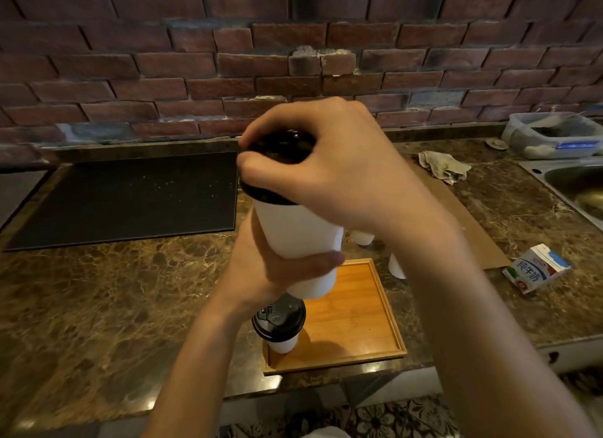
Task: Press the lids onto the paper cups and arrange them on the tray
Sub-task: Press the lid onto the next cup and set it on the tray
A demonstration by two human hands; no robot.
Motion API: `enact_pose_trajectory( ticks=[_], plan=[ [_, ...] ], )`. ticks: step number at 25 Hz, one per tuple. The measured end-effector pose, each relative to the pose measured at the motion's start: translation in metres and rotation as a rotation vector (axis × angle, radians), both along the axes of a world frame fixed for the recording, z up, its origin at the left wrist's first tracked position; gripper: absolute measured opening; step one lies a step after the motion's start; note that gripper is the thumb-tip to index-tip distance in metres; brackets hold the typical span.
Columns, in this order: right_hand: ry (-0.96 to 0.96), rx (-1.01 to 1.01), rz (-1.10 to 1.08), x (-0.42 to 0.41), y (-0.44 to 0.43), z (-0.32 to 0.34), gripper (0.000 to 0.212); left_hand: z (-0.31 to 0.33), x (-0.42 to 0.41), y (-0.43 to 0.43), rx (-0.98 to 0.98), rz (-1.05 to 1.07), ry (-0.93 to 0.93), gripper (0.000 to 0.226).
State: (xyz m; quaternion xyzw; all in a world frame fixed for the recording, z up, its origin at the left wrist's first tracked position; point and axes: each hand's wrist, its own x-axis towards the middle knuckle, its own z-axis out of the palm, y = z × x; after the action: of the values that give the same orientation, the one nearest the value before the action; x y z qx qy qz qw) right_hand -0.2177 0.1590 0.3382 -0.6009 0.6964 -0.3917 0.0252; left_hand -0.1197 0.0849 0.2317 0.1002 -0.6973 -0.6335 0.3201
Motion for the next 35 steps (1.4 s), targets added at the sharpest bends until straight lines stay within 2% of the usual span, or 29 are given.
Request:
enact_pose_trajectory(
  ticks=[2,4,6,8,10,12,16,19,22,25,27,31,33,35],
  plan=[
    [0.122,-0.052,-0.246,0.016,-0.010,-0.007,0.030,0.002,-0.008,0.006,0.003,0.127,0.022,0.079],
    [0.164,-0.081,-0.281,0.016,-0.011,-0.006,0.031,0.004,-0.010,0.009,0.014,0.165,0.016,0.088],
    [0.165,0.016,-0.055,0.002,-0.006,0.002,0.029,0.009,-0.004,0.004,-0.031,0.133,-0.021,0.082],
    [-0.020,0.104,0.308,-0.015,0.003,0.012,0.026,0.014,0.004,-0.005,-0.076,0.022,-0.070,0.077],
    [-0.200,0.091,0.476,-0.026,0.009,0.013,0.027,0.019,0.009,-0.009,-0.083,-0.059,-0.090,0.074],
    [-0.211,0.077,0.341,-0.020,0.007,0.008,0.021,0.019,0.010,-0.007,-0.071,-0.040,-0.095,0.067],
    [0.103,0.025,-0.152,0.012,-0.011,-0.004,0.022,0.017,0.004,0.002,-0.027,0.125,-0.117,0.082],
    [-0.017,0.003,-0.117,0.009,-0.007,-0.001,0.023,0.019,0.005,-0.001,-0.078,0.166,-0.152,0.088],
    [-0.086,-0.039,-0.163,0.003,-0.004,-0.002,0.026,0.021,0.001,0.001,-0.109,0.208,-0.190,0.105],
    [-0.036,-0.078,-0.169,0.004,-0.004,-0.004,0.037,0.018,-0.002,0.005,-0.090,0.212,-0.164,0.093],
    [-0.135,-0.141,-0.064,-0.003,0.006,-0.006,0.047,0.019,-0.001,0.004,-0.061,0.194,-0.112,0.084],
    [-0.588,-0.373,0.003,-0.014,0.035,-0.026,0.052,0.023,0.005,0.002,-0.016,0.134,-0.049,0.077],
    [-0.705,-0.349,-0.054,-0.012,0.043,-0.044,0.054,0.024,0.005,0.001,-0.001,0.117,-0.018,0.073],
    [-0.761,-0.200,-0.007,-0.005,0.045,-0.059,0.055,0.023,0.004,0.000,0.034,0.108,-0.015,0.074]
  ],
)
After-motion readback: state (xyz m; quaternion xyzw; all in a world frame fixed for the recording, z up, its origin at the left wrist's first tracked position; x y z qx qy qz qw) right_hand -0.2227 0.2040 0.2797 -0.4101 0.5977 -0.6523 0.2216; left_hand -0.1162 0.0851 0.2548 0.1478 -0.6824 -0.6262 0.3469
